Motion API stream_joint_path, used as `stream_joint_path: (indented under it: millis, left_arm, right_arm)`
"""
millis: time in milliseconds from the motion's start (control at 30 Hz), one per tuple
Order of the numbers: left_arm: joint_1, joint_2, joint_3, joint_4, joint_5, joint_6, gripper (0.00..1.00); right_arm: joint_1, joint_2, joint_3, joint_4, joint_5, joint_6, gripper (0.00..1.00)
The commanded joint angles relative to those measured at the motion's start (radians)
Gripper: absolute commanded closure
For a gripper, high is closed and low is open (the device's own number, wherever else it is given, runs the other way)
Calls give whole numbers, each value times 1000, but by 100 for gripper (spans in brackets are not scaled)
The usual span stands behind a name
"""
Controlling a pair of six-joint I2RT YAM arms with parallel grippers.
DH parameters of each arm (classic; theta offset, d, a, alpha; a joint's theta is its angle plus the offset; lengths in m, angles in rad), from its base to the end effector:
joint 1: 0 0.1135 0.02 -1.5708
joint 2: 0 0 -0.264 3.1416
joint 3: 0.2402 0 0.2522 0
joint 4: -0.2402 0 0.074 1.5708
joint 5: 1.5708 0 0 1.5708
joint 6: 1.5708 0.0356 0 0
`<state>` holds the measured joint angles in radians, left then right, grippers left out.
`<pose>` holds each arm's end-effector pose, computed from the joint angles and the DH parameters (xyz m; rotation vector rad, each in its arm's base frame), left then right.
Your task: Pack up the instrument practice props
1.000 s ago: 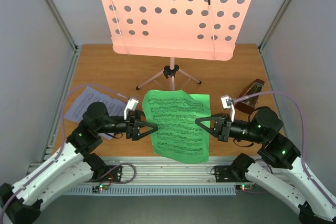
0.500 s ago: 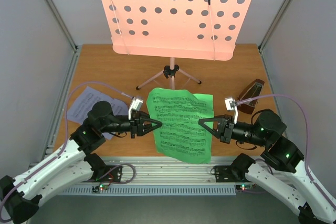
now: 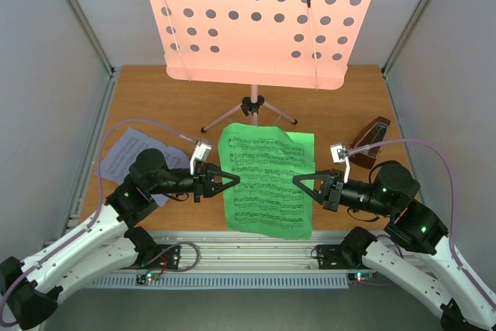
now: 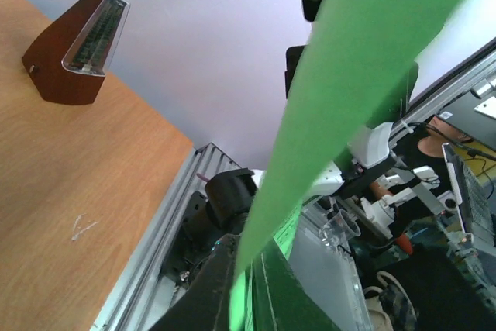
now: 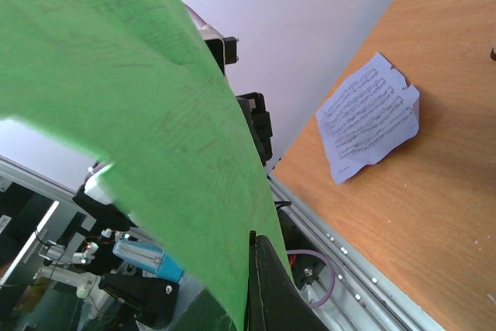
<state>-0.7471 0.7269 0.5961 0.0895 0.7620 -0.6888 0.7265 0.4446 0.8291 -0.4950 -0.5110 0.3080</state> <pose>0.1103 -0.1357 0.3124 0.7322 1.7507 -1.6525 0.0562 0.0732 0.3630 -0.7718 1.6438 1.1842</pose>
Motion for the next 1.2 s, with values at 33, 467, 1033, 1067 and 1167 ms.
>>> stream_joint_path:
  millis: [33,467,1033,1067,1167]
  left_arm:
    - [-4,-24,3,59,-30,14,98]
    - [112,-130,146,-637,-519,138,99]
    - [766,67,154,-591,-261,99,100]
    - [791,81,154,-572,-248,93,100]
    - [860,126,140,-506,-189,67,100]
  right_arm:
    - [-1,4,26,-13,18,-24,99]
    - [-2,-92,88,-194,153,-92,2]
    - [-2,-147,152,-425,289,-169,2]
    - [-1,-147,152,-431,294,-172,2]
    - [-1,-143,148,-438,302,-177,2]
